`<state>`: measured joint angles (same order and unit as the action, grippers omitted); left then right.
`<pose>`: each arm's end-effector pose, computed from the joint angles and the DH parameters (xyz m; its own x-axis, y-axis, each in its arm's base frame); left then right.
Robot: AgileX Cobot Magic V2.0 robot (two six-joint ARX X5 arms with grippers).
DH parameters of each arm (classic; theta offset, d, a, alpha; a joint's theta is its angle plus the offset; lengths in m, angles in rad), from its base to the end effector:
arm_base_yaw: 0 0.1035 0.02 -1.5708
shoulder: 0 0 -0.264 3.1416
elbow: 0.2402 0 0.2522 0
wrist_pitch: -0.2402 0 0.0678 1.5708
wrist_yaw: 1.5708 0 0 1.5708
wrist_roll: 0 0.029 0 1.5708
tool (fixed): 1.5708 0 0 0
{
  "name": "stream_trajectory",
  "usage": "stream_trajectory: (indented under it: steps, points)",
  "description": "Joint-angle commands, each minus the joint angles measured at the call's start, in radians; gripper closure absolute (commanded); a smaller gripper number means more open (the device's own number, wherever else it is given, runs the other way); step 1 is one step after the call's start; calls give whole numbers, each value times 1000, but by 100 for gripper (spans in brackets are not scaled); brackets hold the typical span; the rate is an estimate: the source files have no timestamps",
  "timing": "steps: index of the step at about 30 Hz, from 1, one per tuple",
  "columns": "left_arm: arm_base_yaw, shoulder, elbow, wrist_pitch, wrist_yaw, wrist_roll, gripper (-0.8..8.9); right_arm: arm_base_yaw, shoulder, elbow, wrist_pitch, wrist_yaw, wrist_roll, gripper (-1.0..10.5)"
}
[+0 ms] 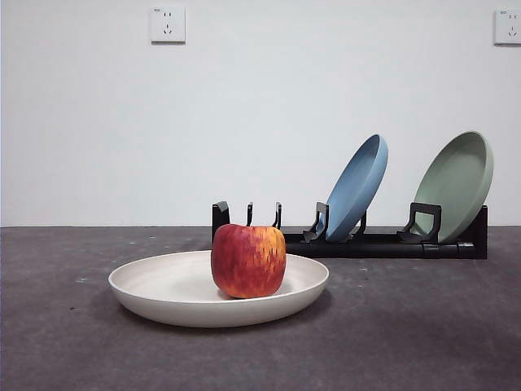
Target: Take the yellow plate from the plate rack,put the plate on the table,take the apple from the table,put the apple in the plate
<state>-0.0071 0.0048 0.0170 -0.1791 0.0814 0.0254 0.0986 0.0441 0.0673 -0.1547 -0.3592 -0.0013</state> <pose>0.0956 -0.0030 0.1517 0.9822 -0.0883 -0.1656 0.0914 0.9957 0.0115 0.0924 0.0194 0.1684 0.8890 0.4412 -0.1227 -0.4391 0.8973 0.0448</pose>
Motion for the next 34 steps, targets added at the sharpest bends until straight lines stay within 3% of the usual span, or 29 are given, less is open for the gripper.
stream_trajectory:
  steps: [1, 12, 34]
  points:
    - [3, -3, -13, 3, 0, -6, 817, -1, -24, -37, 0, 2, 39, 946]
    - [3, -3, -13, 3, 0, -6, 817, 0, -43, -62, -3, -2, 84, 946]
    - [3, -3, -13, 3, 0, -6, 817, 0, -37, -61, -3, -2, 82, 946]
